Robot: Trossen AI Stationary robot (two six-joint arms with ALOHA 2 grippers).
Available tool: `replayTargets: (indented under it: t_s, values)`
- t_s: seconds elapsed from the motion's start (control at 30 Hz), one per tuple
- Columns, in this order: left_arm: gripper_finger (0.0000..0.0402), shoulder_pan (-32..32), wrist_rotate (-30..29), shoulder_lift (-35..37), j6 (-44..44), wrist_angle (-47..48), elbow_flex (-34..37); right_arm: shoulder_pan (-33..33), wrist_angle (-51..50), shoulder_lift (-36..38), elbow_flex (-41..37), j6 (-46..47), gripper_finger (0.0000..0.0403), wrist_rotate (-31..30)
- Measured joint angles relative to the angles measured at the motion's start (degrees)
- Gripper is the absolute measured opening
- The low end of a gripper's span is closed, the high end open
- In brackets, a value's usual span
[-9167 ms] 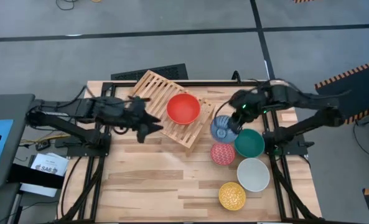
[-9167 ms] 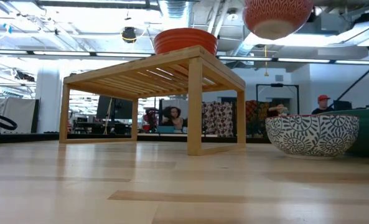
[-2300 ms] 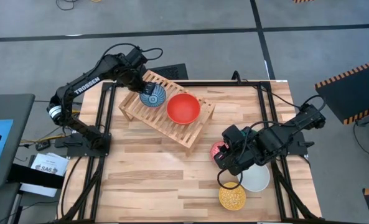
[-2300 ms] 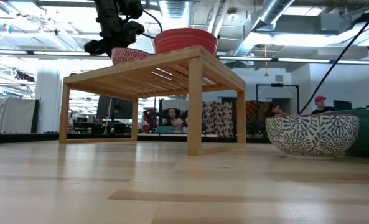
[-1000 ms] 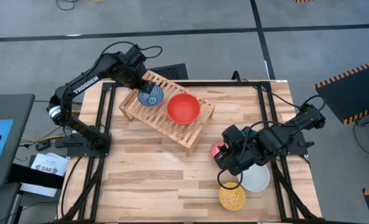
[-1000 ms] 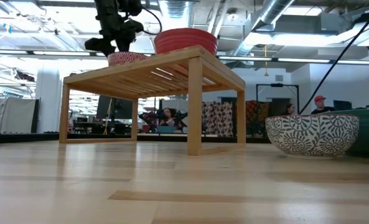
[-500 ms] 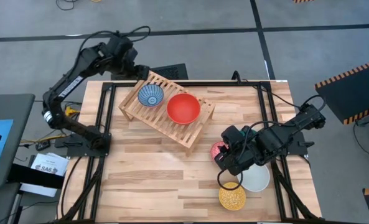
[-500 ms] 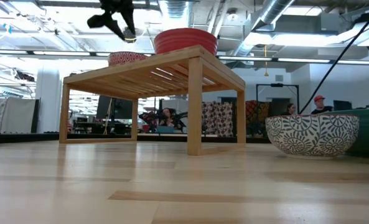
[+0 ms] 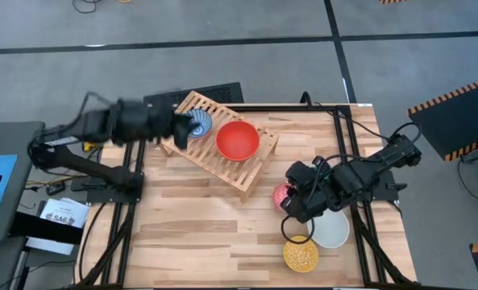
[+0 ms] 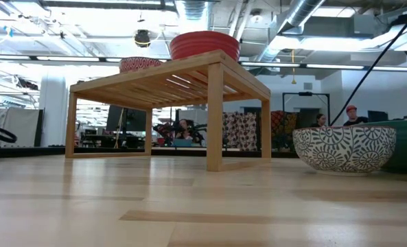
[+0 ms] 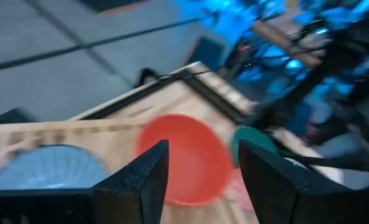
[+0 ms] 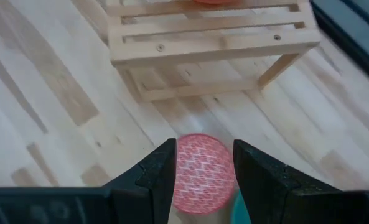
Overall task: Place and stack bowls onto a shelf
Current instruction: Stack the green bowl on the top of orange bowl on the shelf
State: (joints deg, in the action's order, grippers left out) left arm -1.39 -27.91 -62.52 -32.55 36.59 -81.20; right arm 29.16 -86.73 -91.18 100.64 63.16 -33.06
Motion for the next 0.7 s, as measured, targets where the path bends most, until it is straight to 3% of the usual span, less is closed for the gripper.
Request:
replayTargets:
  t_s: [0.17, 0.37, 0.7]
  values:
    - [0.0176, -12.80, -9.79, 2.27, 0.81, -22.49, 15.77, 1.67, -3.46, 0.19, -0.21, 1.22, 0.0177, -0.07]
    - [0.0176, -19.11, -11.44, 2.23, 5.63, -46.64, 27.26, 4.66, -3.16, 2.35, -5.87, 6.17, 0.0164, -0.33]
    - [0.0176, -19.63, -9.43, 4.44, 9.62, -49.42, 27.66, 8.23, -1.36, 13.68, -19.98, 21.58, 0.0146, 0.68]
